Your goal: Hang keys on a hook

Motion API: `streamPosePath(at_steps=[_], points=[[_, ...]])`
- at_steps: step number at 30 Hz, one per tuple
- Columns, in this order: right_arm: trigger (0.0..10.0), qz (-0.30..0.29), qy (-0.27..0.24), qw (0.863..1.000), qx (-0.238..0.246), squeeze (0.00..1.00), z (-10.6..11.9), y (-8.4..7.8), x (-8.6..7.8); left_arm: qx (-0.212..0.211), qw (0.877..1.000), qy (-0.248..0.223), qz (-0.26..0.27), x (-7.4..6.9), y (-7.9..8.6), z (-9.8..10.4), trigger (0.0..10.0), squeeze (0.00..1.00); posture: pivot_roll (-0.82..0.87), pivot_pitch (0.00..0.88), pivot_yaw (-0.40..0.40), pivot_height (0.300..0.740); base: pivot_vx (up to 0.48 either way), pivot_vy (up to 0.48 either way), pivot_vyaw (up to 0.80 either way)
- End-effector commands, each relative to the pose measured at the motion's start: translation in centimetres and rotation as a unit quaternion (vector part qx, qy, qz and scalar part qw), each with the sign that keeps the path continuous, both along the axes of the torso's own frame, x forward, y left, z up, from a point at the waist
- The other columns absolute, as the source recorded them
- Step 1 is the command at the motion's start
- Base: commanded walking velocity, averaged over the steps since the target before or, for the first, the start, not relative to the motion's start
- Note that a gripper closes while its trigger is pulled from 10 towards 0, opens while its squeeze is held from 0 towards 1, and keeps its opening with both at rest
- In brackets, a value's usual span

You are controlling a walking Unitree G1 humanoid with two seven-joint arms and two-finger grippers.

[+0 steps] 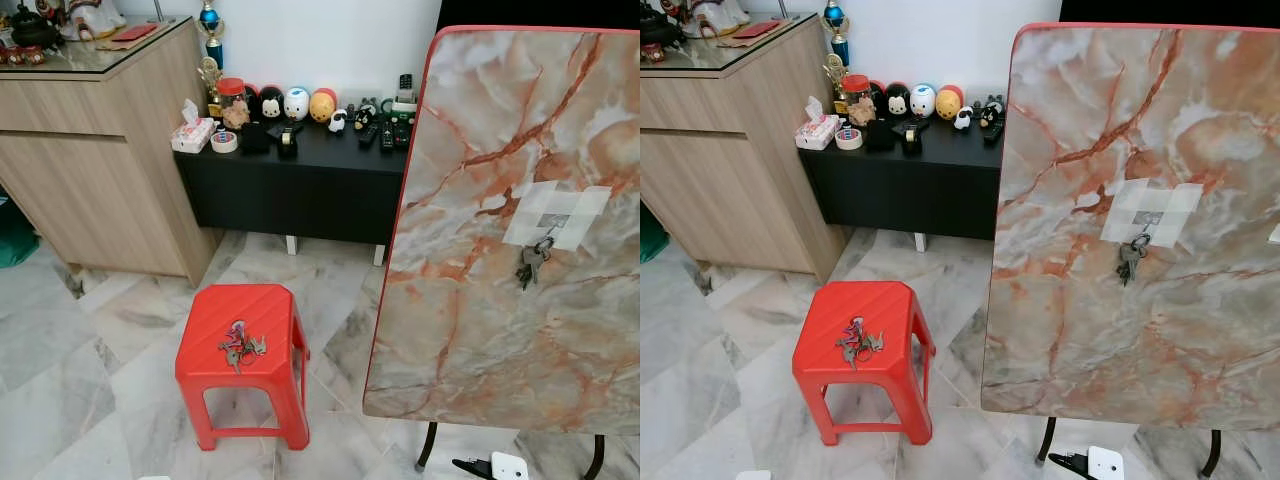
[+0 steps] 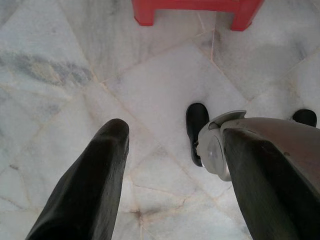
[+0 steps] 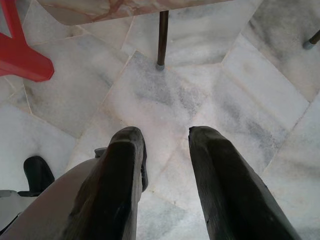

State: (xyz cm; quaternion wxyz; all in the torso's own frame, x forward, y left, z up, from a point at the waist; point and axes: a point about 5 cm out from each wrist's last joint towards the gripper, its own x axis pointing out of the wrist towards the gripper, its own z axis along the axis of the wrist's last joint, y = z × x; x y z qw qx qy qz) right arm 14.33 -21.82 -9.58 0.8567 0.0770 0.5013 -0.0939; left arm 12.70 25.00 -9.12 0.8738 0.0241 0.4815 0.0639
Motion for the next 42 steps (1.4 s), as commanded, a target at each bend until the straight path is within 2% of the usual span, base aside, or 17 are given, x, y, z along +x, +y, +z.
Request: streamPosePath(at_steps=[1, 27, 32, 42], points=[[10.0, 0.093, -0.031, 0.995, 0.018, 0.0, 1.03, 2.51, 3.53, -0.058, 0.998, -0.005, 0.019, 1.06, -2.7, -0.38, 10.0, 0.0, 0.09, 0.0, -0.07, 0.74, 0.0, 0.0, 0.0], [10.0, 0.093, -0.031, 0.995, 0.018, 0.0, 1.03, 2.51, 3.53, -0.058, 0.998, -0.005, 0.019, 1.06, -2.7, -0.38, 10.0, 0.0, 0.09, 0.0, -0.07, 0.74, 0.0, 0.0, 0.0], [10.0, 0.076, -0.025, 0.997, 0.023, 0.0, 0.97, 2.48, 3.45, -0.033, 0.999, -0.015, -0.002, 1.9, -1.78, 0.16, 10.0, 0.0, 0.07, 0.0, -0.052, 0.74, 0.0, 0.0, 0.0], [10.0, 0.079, -0.025, 0.996, 0.026, 0.0, 1.02, 2.59, 3.61, -0.038, 0.999, -0.019, 0.004, 1.92, -1.84, 0.17, 10.0, 0.0, 0.08, 0.0, -0.057, 0.74, 0.0, 0.0, 0.0]])
